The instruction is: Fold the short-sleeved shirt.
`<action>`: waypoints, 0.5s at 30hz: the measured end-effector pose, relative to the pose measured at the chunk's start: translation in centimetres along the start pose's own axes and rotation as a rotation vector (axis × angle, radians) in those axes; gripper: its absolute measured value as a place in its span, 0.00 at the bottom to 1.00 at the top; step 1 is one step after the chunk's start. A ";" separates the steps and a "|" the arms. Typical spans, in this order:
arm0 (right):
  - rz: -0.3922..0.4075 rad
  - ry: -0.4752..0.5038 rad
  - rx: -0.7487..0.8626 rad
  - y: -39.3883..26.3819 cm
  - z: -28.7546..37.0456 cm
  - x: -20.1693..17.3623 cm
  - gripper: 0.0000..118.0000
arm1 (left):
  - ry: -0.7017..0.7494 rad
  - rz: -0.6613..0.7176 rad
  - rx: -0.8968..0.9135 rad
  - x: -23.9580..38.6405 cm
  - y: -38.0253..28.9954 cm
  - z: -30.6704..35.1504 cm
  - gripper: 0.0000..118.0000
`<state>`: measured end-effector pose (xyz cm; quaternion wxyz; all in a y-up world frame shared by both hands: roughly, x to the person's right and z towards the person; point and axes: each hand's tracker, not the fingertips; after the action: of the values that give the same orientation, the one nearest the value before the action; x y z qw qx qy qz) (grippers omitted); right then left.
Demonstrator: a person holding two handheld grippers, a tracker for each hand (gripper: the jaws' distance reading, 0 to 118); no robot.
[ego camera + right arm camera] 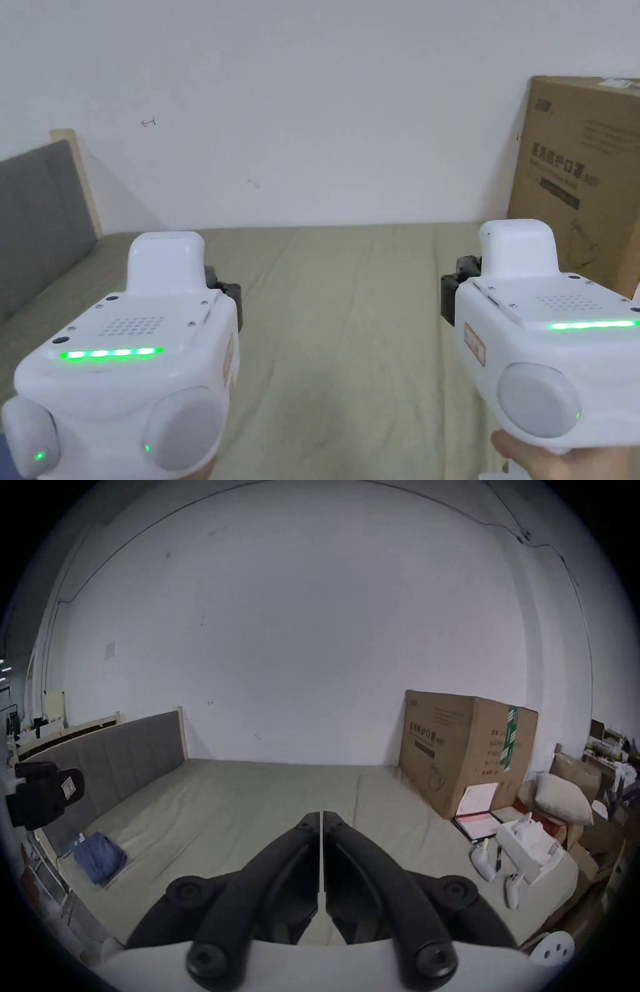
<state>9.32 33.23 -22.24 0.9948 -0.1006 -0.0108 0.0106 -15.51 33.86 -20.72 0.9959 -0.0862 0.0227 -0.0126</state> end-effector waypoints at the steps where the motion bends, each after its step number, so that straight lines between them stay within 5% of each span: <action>1: 0.003 -0.003 0.008 0.2 0.1 0.0 0.01 | -0.002 0.006 -0.002 0.1 0.3 0.0 0.00; 5: 0.003 -0.015 0.026 0.5 0.5 -0.1 0.03 | -0.021 -0.017 0.024 1.0 0.6 -0.1 0.03; 7: 0.006 -0.021 0.025 0.5 0.4 0.0 0.10 | -0.025 -0.031 0.030 1.2 0.5 -0.3 0.14; 9: 0.009 -0.027 0.027 0.5 0.3 0.1 0.35 | -0.045 -0.024 0.019 1.1 0.5 -0.3 0.36; 11: 0.005 -0.026 0.036 0.5 0.3 0.4 0.81 | -0.061 0.004 0.019 0.7 0.3 -0.3 0.74; 12: -0.006 -0.019 0.035 0.6 0.1 0.6 0.93 | -0.061 0.009 0.029 0.5 0.2 -0.3 0.83; 15: -0.051 0.011 0.063 0.8 0.3 1.4 0.96 | -0.056 -0.001 0.079 0.2 0.5 0.3 0.87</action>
<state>10.74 34.08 -22.10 0.9975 -0.0692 -0.0077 -0.0152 -15.24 34.37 -20.53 0.9988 -0.0472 -0.0055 -0.0118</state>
